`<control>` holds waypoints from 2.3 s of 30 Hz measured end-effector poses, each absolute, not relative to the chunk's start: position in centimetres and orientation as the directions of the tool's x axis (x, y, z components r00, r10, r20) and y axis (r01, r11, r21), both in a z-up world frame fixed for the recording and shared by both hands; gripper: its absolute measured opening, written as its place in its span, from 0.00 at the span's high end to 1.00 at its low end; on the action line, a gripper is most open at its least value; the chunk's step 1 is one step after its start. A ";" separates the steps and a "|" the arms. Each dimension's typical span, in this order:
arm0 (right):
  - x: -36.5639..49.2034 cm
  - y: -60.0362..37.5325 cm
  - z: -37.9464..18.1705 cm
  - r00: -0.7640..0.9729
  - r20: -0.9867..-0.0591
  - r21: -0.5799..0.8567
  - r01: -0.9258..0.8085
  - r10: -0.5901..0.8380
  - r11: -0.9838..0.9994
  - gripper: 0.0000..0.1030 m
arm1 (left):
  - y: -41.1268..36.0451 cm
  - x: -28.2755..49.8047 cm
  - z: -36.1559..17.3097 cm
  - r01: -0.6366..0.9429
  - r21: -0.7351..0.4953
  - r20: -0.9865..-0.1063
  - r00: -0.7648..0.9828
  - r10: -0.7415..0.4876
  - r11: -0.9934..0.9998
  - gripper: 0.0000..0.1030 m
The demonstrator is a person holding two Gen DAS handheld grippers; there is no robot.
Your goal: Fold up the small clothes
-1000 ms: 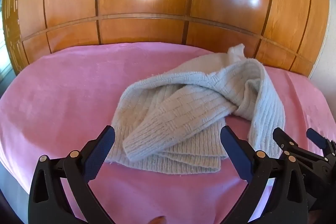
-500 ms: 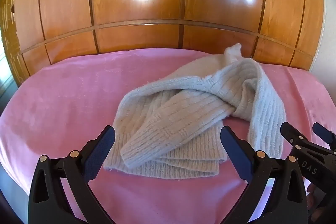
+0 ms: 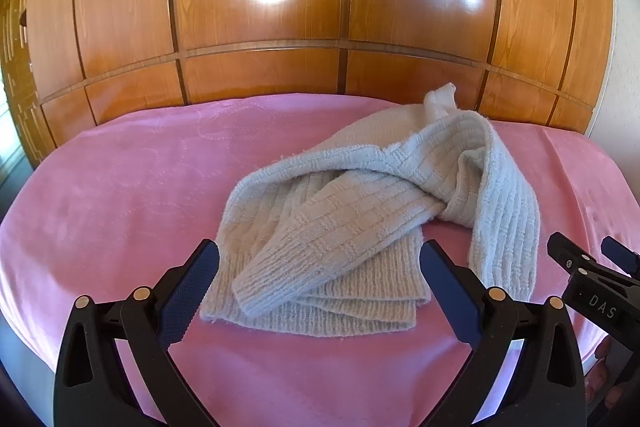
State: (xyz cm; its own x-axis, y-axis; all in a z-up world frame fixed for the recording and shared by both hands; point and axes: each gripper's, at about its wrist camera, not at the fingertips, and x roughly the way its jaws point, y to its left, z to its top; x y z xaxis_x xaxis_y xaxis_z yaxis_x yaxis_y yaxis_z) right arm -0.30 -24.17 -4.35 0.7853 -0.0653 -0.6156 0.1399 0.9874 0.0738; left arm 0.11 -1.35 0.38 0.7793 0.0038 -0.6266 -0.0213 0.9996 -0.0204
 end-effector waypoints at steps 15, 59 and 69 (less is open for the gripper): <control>-0.2 -24.8 -4.7 0.773 -0.631 0.082 0.144 -0.060 0.986 0.02 | -2.1 0.0 0.7 0.000 -0.010 -0.617 0.787 -0.006 1.000 0.04; -1.0 -35.5 -7.9 0.687 -0.714 0.168 0.355 -0.136 0.920 0.02 | -18.7 -0.2 -8.3 0.570 0.232 -0.770 0.603 -0.210 0.789 0.39; 0.9 -35.2 -8.0 0.708 -0.705 0.201 0.253 -0.039 0.946 0.03 | -10.9 3.6 -1.8 0.478 -0.071 -0.687 0.613 -0.390 0.876 0.91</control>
State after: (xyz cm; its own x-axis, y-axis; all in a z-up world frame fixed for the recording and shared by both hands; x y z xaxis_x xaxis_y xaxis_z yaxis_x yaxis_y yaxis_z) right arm 0.88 -35.24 -7.98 0.7083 -0.0395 -0.7048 0.2532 0.9462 0.2014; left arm 3.63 -10.88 -1.78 0.6132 -0.3904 -0.6867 0.4777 0.8756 -0.0712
